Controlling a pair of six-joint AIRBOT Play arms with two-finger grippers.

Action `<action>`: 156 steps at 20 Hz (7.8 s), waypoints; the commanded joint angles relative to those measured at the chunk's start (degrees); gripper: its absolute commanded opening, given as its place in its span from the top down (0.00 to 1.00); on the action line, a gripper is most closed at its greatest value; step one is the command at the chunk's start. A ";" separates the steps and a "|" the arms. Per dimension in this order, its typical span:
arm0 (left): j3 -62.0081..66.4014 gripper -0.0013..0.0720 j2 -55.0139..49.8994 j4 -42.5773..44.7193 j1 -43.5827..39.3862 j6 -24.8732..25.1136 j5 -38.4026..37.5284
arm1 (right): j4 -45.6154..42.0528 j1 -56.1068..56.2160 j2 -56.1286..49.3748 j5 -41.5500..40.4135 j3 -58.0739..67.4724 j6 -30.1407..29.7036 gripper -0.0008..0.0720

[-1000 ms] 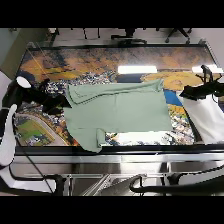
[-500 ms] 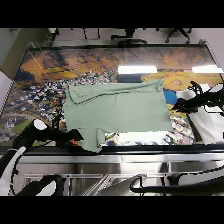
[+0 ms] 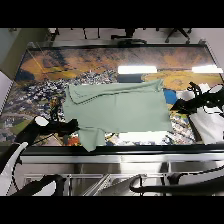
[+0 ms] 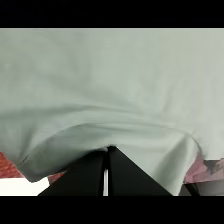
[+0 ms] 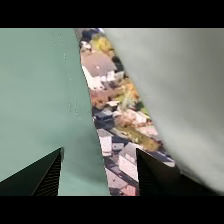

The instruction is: Fold the shirts.

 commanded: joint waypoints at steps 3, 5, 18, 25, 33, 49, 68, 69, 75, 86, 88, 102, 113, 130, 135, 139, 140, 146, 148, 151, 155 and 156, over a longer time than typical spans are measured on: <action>10.38 0.97 -1.75 -0.57 0.00 3.39 -8.28 | -0.66 0.22 -1.92 3.91 -2.97 -0.07 0.28; 12.37 0.97 -1.75 -0.07 0.04 4.17 -10.14 | -0.66 0.26 -1.97 3.98 -6.62 -0.94 0.35; 10.73 0.97 13.62 19.87 2.97 -2.62 -24.44 | 0.68 0.79 7.34 8.87 -12.15 3.30 0.96; -1.29 0.97 29.68 19.15 7.15 -2.51 -24.02 | -6.71 0.83 16.94 11.02 -12.17 11.21 0.96; 4.68 0.97 24.06 17.03 7.13 -0.24 -21.38 | -6.14 0.85 17.64 8.79 -12.81 10.51 0.96; 41.51 0.97 -15.98 11.67 4.13 2.78 -20.15 | 22.36 6.14 0.17 -15.74 0.52 -9.40 0.95; 63.12 0.02 -31.71 11.13 3.04 1.66 -32.28 | 14.34 6.03 -9.73 -21.11 5.57 -13.29 0.26; 64.37 0.02 -31.71 10.99 2.64 1.66 -32.89 | 16.44 6.16 -10.36 -20.00 5.57 -13.33 0.26; 66.75 0.29 -31.80 4.90 -2.56 1.70 -29.14 | 20.63 8.63 -11.96 -18.12 5.57 -14.25 0.50; 66.77 0.97 -44.13 -0.81 -24.48 1.40 -17.31 | 22.49 3.21 7.89 -0.02 8.37 -11.89 0.96; 66.77 0.97 -47.01 -0.83 -29.51 0.57 -12.37 | 22.56 1.01 13.33 3.91 9.92 -9.79 0.96; 82.38 0.97 -54.36 -11.26 -38.27 -0.42 -10.14 | 29.16 0.07 19.85 8.50 10.23 -5.70 0.96; 76.28 0.97 -21.81 -11.13 -16.46 2.40 -23.56 | 29.81 18.67 17.11 -1.25 10.19 -4.00 0.96; 72.15 0.97 -13.97 -11.10 -17.73 9.81 -30.73 | 25.24 65.16 -9.81 -55.95 10.21 -15.65 0.35; 71.95 0.97 -13.90 -11.34 -14.67 9.64 -31.23 | 15.96 48.02 1.11 -31.19 10.21 -6.45 0.35; 71.95 0.97 -13.90 -11.28 -13.84 9.62 -34.03 | 11.72 30.14 3.41 -15.47 10.19 1.95 0.05; 71.95 0.97 -13.92 -11.30 -13.84 9.64 -34.01 | 11.72 27.17 2.54 -12.96 10.16 2.62 0.05; 71.95 0.97 -13.92 -11.28 -14.40 9.62 -34.03 | 11.98 23.96 -6.93 -5.97 10.16 2.58 0.05; 71.93 0.97 -13.92 -11.26 -14.40 9.64 -34.05 | 12.44 25.20 -9.57 -5.75 10.19 2.23 0.05; 71.93 0.97 -13.92 -11.23 -14.40 9.64 -34.14 | 16.92 27.41 -12.04 -5.73 10.19 -1.07 0.05; 71.93 0.97 -13.92 -11.23 -14.40 9.64 -34.14 | 24.30 28.57 -12.96 -4.98 10.36 -4.81 0.71; 71.93 0.97 -13.92 -11.21 -14.40 9.64 -34.14 | 27.26 28.20 -12.70 -3.89 10.80 -6.86 0.95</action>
